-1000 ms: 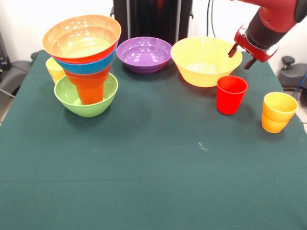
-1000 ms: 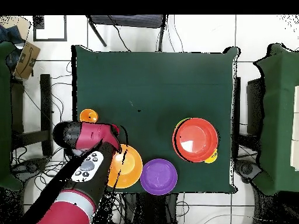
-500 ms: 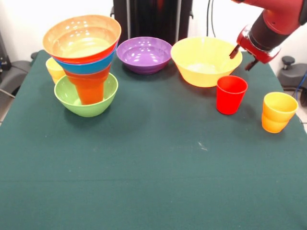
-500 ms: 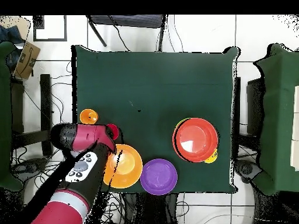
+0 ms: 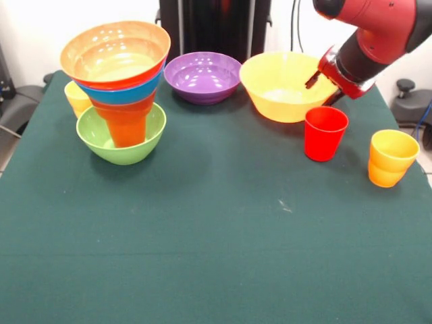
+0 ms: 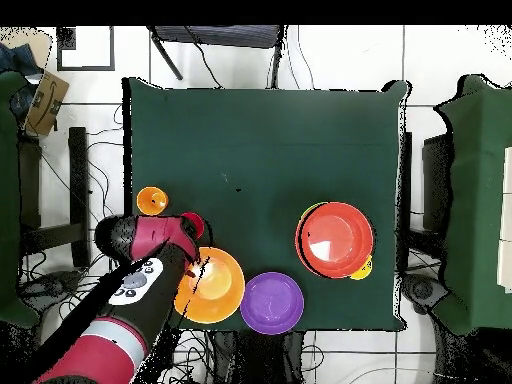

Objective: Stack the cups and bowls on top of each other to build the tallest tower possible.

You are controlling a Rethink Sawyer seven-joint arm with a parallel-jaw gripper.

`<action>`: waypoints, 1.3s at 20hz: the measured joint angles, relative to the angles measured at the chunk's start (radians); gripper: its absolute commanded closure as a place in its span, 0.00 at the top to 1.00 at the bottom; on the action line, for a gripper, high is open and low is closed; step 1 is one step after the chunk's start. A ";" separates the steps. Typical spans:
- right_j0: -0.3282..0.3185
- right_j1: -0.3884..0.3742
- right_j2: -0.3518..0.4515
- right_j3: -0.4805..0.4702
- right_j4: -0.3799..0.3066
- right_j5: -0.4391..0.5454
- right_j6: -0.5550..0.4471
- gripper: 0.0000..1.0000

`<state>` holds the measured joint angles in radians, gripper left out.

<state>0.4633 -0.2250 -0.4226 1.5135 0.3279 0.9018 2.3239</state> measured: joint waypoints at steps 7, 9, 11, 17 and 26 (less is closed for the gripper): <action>0.008 0.039 -0.026 -0.004 -0.004 -0.001 0.000 0.00; 0.011 0.044 -0.030 -0.004 -0.005 -0.001 0.000 0.00; 0.014 0.046 -0.033 -0.006 -0.005 0.000 0.000 0.00; 0.016 0.029 -0.034 -0.027 -0.005 0.046 0.000 0.00; 0.007 -0.099 -0.042 -0.127 -0.038 0.298 0.000 0.00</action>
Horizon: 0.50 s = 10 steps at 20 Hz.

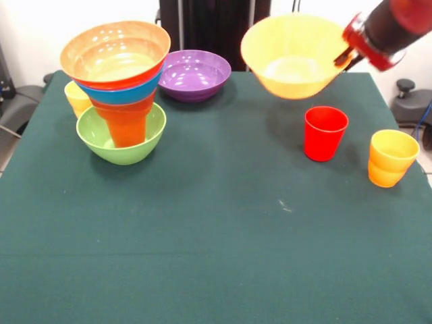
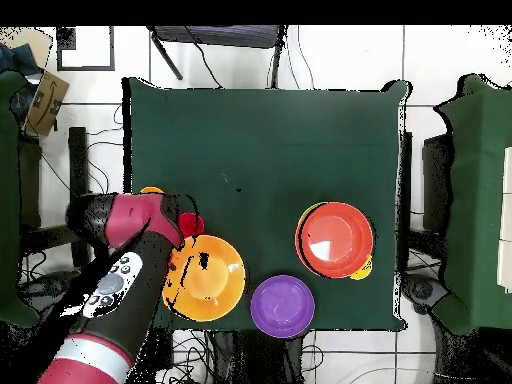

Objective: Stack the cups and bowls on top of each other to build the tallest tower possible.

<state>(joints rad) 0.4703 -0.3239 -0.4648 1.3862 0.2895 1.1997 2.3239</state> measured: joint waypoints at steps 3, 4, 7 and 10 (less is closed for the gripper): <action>-0.011 -0.043 -0.015 -0.046 -0.034 0.061 0.000 0.00; -0.014 -0.056 -0.020 -0.060 -0.046 0.077 0.000 0.00; -0.025 -0.087 -0.038 -0.104 -0.088 0.093 0.000 0.00; -0.037 -0.112 -0.061 -0.162 -0.146 0.093 0.000 0.00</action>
<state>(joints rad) 0.4334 -0.4356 -0.5253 1.2238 0.1438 1.2931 2.3239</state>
